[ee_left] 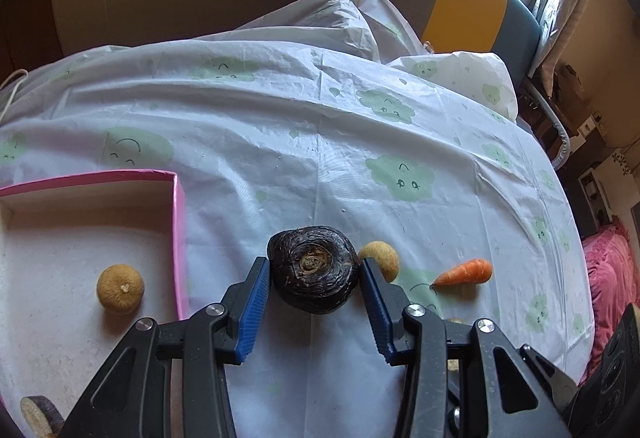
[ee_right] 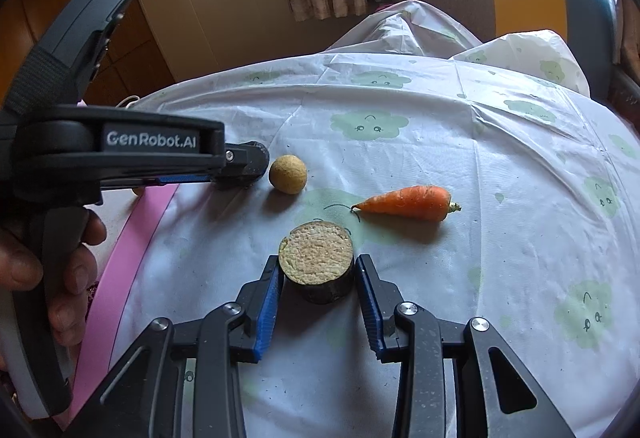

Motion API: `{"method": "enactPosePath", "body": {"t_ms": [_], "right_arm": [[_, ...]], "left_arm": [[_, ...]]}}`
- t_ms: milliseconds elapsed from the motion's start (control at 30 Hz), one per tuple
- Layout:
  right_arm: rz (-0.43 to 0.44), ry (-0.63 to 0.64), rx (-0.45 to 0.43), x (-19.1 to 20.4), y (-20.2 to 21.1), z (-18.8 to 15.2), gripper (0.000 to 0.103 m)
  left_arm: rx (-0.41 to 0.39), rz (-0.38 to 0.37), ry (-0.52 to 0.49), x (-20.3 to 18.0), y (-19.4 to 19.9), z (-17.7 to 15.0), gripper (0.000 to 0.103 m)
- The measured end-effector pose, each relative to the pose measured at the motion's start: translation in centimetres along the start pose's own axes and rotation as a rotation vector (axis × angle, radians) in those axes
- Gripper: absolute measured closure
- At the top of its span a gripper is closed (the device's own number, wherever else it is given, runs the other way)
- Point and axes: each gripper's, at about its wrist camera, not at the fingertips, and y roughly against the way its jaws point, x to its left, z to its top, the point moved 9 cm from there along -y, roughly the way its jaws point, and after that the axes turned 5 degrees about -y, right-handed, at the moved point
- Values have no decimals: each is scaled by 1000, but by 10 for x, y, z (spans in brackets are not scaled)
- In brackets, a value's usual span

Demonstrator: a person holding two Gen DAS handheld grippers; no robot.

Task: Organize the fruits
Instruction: 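Carry the dark fruit and root chunk into the tray with both grippers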

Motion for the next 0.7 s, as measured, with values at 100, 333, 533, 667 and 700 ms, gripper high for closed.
{"method": "enactPosePath", "body": {"t_ms": [100,333,533,667,700], "right_arm": [[0,0,0,0,0,0,66],[-14,14,-1,0,0,0,66],[-43,38,1,2,2,-3,66],[-57,46,2,2,6,-8,66],[-60,48,3,2,8,-9,66]], "left_arm": [[-7,5,-15,-2,7,-5,56],[-10,4,-28,-8,24,-23,57],[-31,0,-51,-16,44,-36,57],[-46,-8,-64,-22,57,-43,57],[-49,-10,-67,-23,60,-46,57]]}}
